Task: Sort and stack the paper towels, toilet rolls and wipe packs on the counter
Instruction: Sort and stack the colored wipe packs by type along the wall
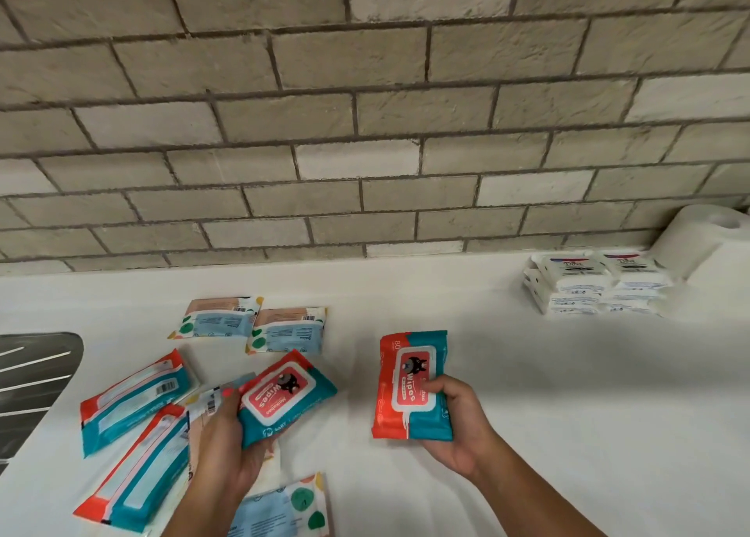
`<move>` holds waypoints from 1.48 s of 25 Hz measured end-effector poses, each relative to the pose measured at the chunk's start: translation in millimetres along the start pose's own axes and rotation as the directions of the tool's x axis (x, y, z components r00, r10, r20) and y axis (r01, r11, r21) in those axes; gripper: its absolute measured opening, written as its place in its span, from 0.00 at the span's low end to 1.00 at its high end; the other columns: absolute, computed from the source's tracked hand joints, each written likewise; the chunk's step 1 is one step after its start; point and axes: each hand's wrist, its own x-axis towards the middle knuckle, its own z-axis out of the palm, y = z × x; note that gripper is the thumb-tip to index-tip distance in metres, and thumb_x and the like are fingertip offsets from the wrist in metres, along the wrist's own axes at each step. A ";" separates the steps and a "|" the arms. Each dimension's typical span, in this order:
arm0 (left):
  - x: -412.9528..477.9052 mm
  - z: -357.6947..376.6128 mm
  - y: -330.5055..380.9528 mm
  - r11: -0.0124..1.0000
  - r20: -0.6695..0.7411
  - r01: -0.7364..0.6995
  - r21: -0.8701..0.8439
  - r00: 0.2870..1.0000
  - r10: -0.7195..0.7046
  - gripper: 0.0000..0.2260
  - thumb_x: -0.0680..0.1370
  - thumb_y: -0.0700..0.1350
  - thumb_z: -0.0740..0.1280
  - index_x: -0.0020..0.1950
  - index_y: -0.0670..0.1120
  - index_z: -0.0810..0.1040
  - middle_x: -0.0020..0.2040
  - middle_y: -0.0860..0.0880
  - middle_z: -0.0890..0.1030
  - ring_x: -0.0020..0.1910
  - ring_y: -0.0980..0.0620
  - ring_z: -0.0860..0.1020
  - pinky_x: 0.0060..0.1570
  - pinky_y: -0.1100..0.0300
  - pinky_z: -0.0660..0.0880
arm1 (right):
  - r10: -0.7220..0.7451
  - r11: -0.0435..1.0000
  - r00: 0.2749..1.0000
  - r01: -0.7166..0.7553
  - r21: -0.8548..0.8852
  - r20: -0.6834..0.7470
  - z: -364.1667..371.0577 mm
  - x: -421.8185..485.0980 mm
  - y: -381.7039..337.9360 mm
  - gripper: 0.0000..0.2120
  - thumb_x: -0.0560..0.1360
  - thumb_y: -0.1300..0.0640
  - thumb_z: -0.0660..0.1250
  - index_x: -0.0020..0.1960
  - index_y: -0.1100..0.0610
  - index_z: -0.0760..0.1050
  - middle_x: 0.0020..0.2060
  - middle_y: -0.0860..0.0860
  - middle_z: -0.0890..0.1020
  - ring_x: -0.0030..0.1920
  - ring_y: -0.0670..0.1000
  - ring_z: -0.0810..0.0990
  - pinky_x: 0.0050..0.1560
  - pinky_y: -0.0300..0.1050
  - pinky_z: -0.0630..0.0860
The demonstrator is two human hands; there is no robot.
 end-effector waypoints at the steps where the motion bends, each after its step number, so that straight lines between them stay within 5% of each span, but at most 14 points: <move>1: -6.6 1.0 -4.0 0.996 0.003 0.043 -0.082 0.999 -0.043 0.10 0.84 0.51 0.60 0.58 0.49 0.78 0.49 0.40 0.86 0.47 0.41 0.86 0.47 0.35 0.80 | -0.009 1.000 1.000 0.009 0.005 -0.012 0.9 -0.9 0.3 0.23 0.73 0.62 0.64 0.68 0.60 0.76 0.54 0.64 0.84 0.54 0.63 0.83 0.58 0.61 0.80; 4: -29.3 6.3 -9.7 0.969 0.089 0.065 -0.240 0.995 -0.045 0.10 0.83 0.53 0.60 0.57 0.49 0.76 0.44 0.42 0.87 0.41 0.44 0.87 0.42 0.40 0.81 | -0.017 0.999 1.000 0.018 0.042 -0.025 4.6 -6.1 -0.9 0.22 0.73 0.62 0.63 0.67 0.59 0.76 0.55 0.64 0.84 0.55 0.63 0.83 0.60 0.62 0.79; 8: -37.0 15.4 -12.9 0.969 0.138 0.065 -0.238 0.990 -0.032 0.13 0.80 0.58 0.63 0.57 0.51 0.75 0.46 0.42 0.87 0.41 0.46 0.87 0.46 0.42 0.79 | 0.005 1.000 1.000 -0.005 0.010 -0.013 10.1 -9.4 5.5 0.25 0.72 0.61 0.65 0.69 0.59 0.75 0.57 0.63 0.84 0.56 0.63 0.83 0.57 0.62 0.79; 13: -36.1 21.3 -23.3 0.983 0.244 0.128 -0.134 0.965 -0.092 0.27 0.63 0.38 0.76 0.61 0.44 0.77 0.59 0.37 0.83 0.48 0.44 0.86 0.44 0.48 0.83 | 0.016 0.992 1.000 -0.014 -0.122 0.019 12.3 -8.5 17.2 0.24 0.75 0.63 0.68 0.71 0.55 0.73 0.61 0.60 0.84 0.61 0.63 0.83 0.61 0.61 0.80; 16: -39.2 22.0 -33.3 0.989 0.288 0.132 -0.068 0.951 -0.107 0.29 0.69 0.33 0.70 0.69 0.47 0.75 0.58 0.38 0.84 0.48 0.43 0.86 0.42 0.46 0.84 | 0.002 0.966 0.999 0.008 -0.257 0.038 9.1 -7.9 18.1 0.25 0.74 0.69 0.70 0.69 0.54 0.73 0.59 0.60 0.85 0.60 0.62 0.84 0.63 0.62 0.79; 18: -42.7 25.0 -38.2 0.990 0.322 0.138 -0.021 0.939 -0.124 0.25 0.70 0.31 0.67 0.66 0.46 0.78 0.58 0.37 0.83 0.46 0.42 0.86 0.40 0.46 0.84 | -0.009 0.894 1.000 0.004 -0.448 -0.008 5.0 -6.6 12.5 0.28 0.71 0.72 0.72 0.67 0.54 0.74 0.56 0.58 0.86 0.57 0.59 0.86 0.61 0.59 0.81; 22: -45.7 28.7 -43.2 0.991 0.376 0.134 -0.017 0.919 -0.118 0.24 0.69 0.27 0.65 0.61 0.43 0.82 0.59 0.35 0.82 0.46 0.41 0.86 0.43 0.45 0.83 | -0.160 0.569 0.984 0.022 -0.822 -0.084 -1.5 -8.3 -12.9 0.32 0.65 0.71 0.77 0.65 0.51 0.76 0.51 0.50 0.85 0.45 0.48 0.87 0.44 0.42 0.84; 27: -41.9 29.2 -48.8 0.988 0.387 0.153 -0.014 0.912 -0.135 0.22 0.71 0.27 0.64 0.57 0.46 0.85 0.62 0.36 0.81 0.51 0.38 0.84 0.48 0.42 0.81 | -0.266 0.729 0.950 0.088 -0.679 -0.163 -9.7 -8.3 -24.7 0.28 0.63 0.61 0.83 0.60 0.56 0.77 0.47 0.57 0.88 0.43 0.57 0.89 0.46 0.52 0.85; 32: -53.1 46.3 -52.4 0.987 0.398 0.157 0.016 0.905 -0.150 0.25 0.71 0.29 0.65 0.61 0.52 0.83 0.58 0.38 0.84 0.56 0.36 0.81 0.49 0.38 0.78 | -0.052 0.923 0.990 -0.003 -0.385 -0.132 -19.3 -15.2 -17.8 0.17 0.76 0.57 0.72 0.63 0.61 0.78 0.51 0.62 0.87 0.50 0.61 0.87 0.48 0.55 0.84; 37: -82.5 87.9 -81.1 0.985 0.265 -0.124 0.122 0.960 0.088 0.16 0.75 0.30 0.67 0.58 0.44 0.83 0.54 0.40 0.85 0.48 0.43 0.85 0.39 0.54 0.84 | -0.077 0.984 0.997 0.071 -0.162 -0.032 -18.2 -15.6 -11.9 0.19 0.78 0.61 0.67 0.68 0.63 0.75 0.58 0.65 0.84 0.56 0.64 0.85 0.52 0.58 0.84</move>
